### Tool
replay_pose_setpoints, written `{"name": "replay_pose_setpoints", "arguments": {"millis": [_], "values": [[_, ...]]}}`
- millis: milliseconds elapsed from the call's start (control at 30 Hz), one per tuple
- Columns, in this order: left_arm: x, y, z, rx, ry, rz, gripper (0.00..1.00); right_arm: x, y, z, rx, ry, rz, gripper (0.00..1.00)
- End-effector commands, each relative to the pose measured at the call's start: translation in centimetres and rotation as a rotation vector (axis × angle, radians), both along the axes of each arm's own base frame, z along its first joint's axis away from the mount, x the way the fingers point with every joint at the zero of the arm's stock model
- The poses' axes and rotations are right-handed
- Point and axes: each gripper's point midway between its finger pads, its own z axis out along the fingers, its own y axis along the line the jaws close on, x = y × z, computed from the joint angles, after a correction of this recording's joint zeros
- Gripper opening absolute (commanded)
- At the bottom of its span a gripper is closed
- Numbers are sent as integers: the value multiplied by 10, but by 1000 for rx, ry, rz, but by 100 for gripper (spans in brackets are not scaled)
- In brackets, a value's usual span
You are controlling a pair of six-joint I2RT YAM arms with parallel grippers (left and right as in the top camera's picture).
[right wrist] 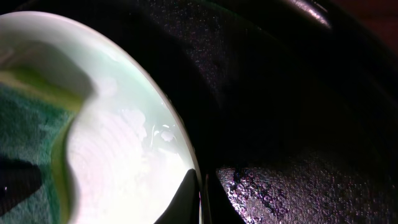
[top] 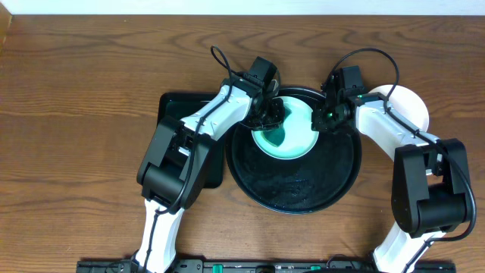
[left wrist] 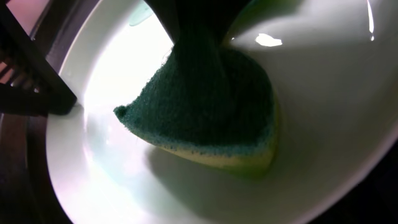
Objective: Clean dirty plates on tray and stack at the side
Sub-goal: 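Wipe the sponge across the plate center, left gripper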
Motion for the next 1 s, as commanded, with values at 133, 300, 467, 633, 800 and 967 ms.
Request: {"name": "replay_pose_setpoints", "arguments": {"millis": [133, 300, 467, 633, 800, 967], "values": [[-5, -19, 66, -131, -71, -42, 7, -4, 9, -4, 15, 12, 20, 1], [7, -6, 94, -94, -188, -25, 7, -4, 9, -4, 15, 12, 20, 1], [20, 12, 88, 21, -255, 27, 7, -4, 9, -4, 15, 12, 20, 1], [19, 22, 72, 111, -266, 44, 7, -4, 9, -4, 15, 12, 20, 1], [18, 25, 58, 177, -275, 47, 8, -4, 9, -4, 15, 12, 20, 1], [16, 25, 42, 207, -254, 40, 7, -5, 13, -3, 36, 16, 27, 1]]}}
